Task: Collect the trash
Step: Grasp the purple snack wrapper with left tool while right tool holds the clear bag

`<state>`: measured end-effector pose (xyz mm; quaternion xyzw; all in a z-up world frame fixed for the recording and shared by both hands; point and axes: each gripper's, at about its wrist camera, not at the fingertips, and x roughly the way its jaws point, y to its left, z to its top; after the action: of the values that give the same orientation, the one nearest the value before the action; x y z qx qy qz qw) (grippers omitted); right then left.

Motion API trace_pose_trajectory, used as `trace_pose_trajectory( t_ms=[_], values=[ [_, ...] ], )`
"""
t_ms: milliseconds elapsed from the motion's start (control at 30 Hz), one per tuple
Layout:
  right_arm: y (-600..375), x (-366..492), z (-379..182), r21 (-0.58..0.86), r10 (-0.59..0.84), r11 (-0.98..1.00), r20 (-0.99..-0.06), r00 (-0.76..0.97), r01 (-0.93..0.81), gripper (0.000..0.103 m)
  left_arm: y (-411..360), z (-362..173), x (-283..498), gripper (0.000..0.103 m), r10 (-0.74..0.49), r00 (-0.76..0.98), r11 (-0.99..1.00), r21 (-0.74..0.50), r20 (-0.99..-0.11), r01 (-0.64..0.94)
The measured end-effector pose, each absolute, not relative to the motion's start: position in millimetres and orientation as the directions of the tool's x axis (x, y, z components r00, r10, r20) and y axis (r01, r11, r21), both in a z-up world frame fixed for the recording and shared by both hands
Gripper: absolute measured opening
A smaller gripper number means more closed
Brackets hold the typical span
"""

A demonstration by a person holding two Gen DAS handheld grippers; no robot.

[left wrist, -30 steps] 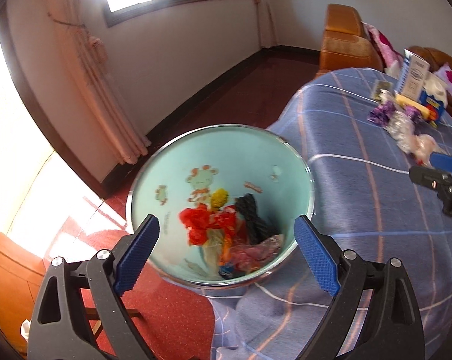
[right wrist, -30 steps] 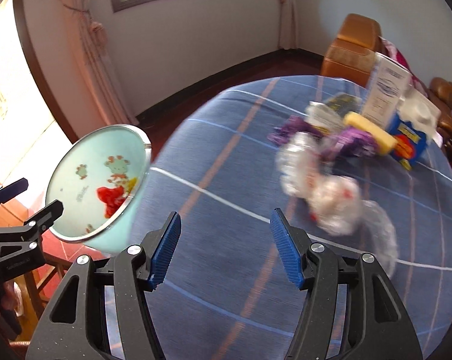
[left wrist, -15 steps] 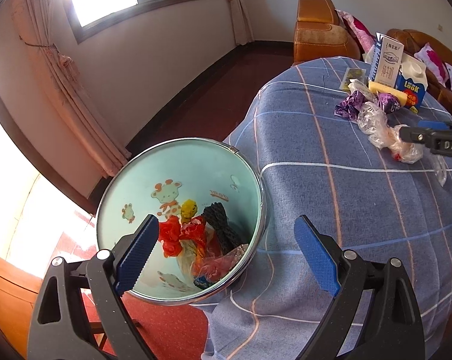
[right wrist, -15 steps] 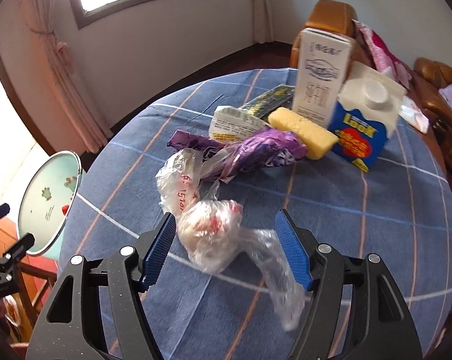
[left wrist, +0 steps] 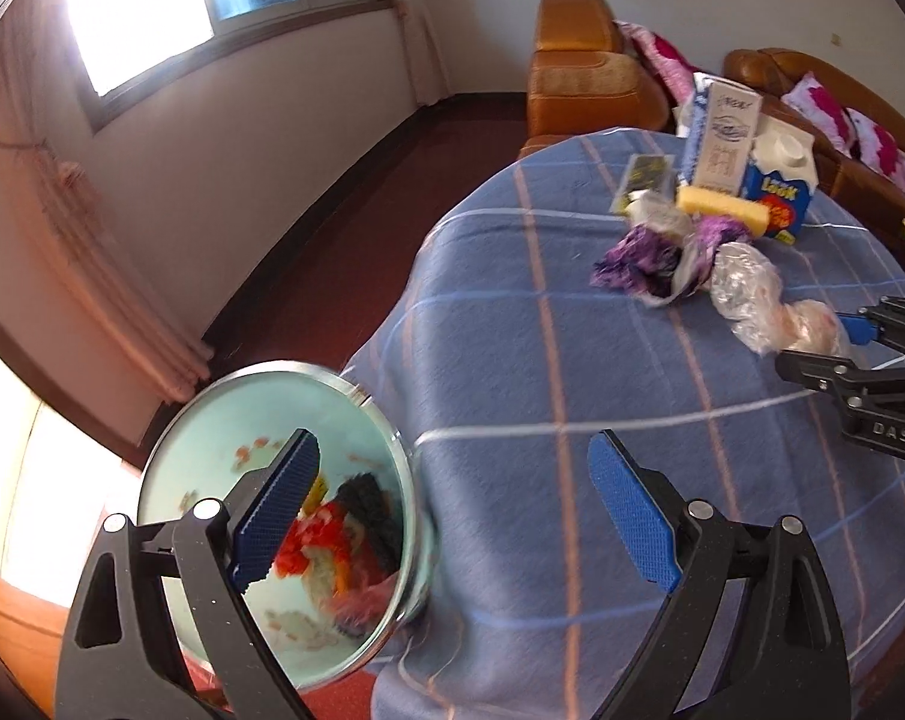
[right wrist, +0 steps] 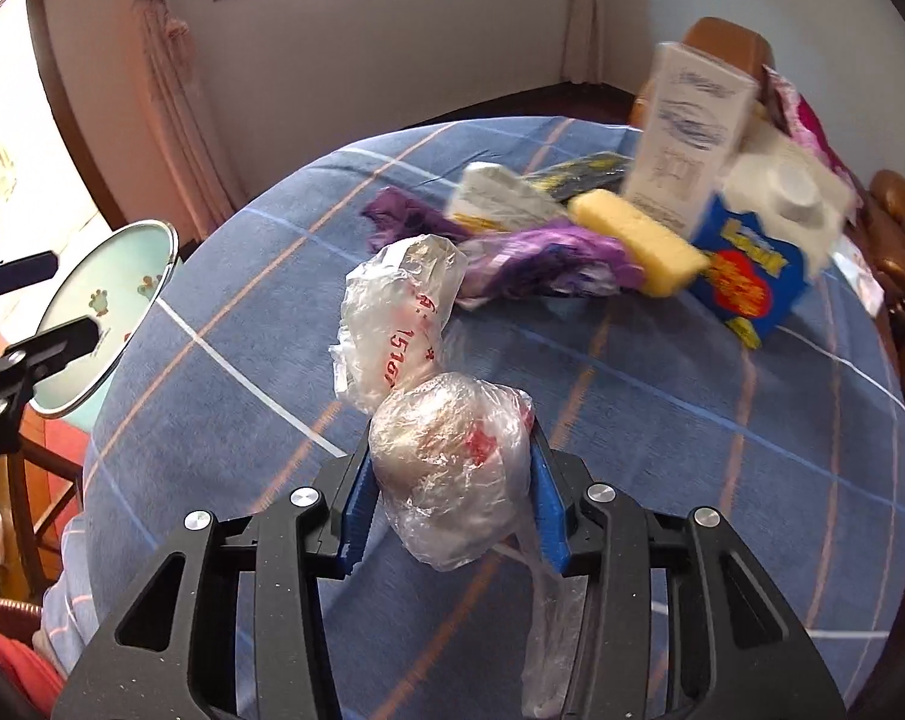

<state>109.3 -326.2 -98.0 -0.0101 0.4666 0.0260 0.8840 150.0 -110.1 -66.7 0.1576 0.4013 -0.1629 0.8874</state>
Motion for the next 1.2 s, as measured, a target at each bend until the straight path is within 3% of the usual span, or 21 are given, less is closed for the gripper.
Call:
trace_pose_trajectory(
  t_ms=[267,467,567,667,833,867,1067,1200],
  values=[
    [-426.7,78.4,-83.6,-0.058,-0.156,0.98,-0.814,0.56,0.189,0.045,-190.8,-69.8,186.3,0.089,-0.303,0.606,0.835,0.103,-0.736,0.541],
    [-464.9,69.3,-87.8,-0.008,-0.162,0.962,-0.82,0.549,0.273,0.045,-249.9,-81.6,206.4,0.089,-0.392,0.588,0.731,0.149,-0.708,0.666],
    [-469.9,70.6,-88.6,0.014,-0.148,0.961,-0.818,0.556,0.275,0.045,-267.5,-99.5,222.3,0.088,-0.376,0.539,0.717,0.131,-0.754,0.684],
    [-469.2,74.4,-91.5,0.032,-0.129,0.962,-0.82,0.558,0.27,0.045,-276.3,-114.5,232.6,0.074,-0.357,0.487,0.727,0.09,-0.797,0.681],
    [-467.1,73.5,-98.2,0.051,-0.111,0.962,-0.824,0.555,0.268,0.045,-277.6,-118.7,232.7,0.064,-0.355,0.49,0.737,0.084,-0.796,0.671],
    [-467.2,73.2,-99.1,0.055,-0.109,0.961,-0.825,0.555,0.271,0.045,-276.5,-117.1,231.1,0.055,-0.358,0.497,0.736,0.089,-0.79,0.671],
    [-463.2,66.4,-98.4,0.058,-0.114,0.958,-0.821,0.559,0.281,0.045,-269.3,-109.0,212.6,0.039,-0.373,0.502,0.724,0.094,-0.78,0.683],
    [-457.4,54.2,-95.5,0.064,-0.122,0.953,-0.816,0.564,0.298,0.045,-260.4,-99.8,194.5,0.034,-0.384,0.481,0.726,0.063,-0.788,0.685]
  ],
)
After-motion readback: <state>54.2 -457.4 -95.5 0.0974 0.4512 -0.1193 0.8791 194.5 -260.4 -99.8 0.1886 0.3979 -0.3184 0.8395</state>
